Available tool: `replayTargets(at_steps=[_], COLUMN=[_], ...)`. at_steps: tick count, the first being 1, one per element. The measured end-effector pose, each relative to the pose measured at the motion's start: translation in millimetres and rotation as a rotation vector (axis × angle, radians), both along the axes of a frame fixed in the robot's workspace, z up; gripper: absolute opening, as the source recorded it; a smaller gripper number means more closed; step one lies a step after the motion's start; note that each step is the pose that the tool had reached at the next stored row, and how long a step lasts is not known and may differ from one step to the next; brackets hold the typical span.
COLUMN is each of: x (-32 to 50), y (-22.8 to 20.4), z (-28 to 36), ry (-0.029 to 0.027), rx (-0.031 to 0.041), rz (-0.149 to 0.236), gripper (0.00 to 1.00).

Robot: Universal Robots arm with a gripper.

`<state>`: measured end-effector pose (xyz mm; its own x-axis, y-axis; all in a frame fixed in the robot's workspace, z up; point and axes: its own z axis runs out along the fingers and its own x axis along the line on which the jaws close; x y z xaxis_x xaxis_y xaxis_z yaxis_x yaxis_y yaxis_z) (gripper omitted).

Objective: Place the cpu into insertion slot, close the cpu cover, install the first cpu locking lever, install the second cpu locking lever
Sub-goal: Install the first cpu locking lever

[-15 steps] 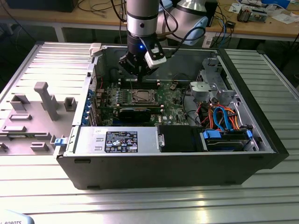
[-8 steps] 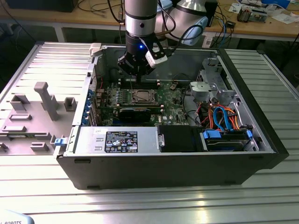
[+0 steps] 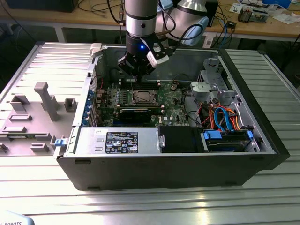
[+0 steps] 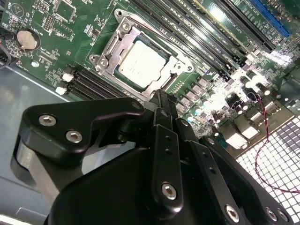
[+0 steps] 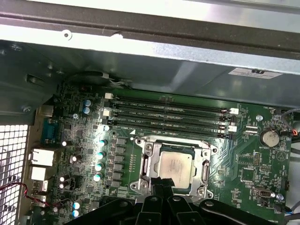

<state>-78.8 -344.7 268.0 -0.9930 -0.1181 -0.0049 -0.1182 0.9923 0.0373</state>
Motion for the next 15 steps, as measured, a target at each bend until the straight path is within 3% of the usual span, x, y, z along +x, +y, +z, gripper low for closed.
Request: replayTargets(at_steps=[10,15], x=[-0.3,-0.5], y=[0.0,0.0], z=[0.0,0.0], ry=[-0.0003,-0.0001], rx=[0.0000,0.0000], rz=[0.006,0.077], gripper=[0.11,0.11])
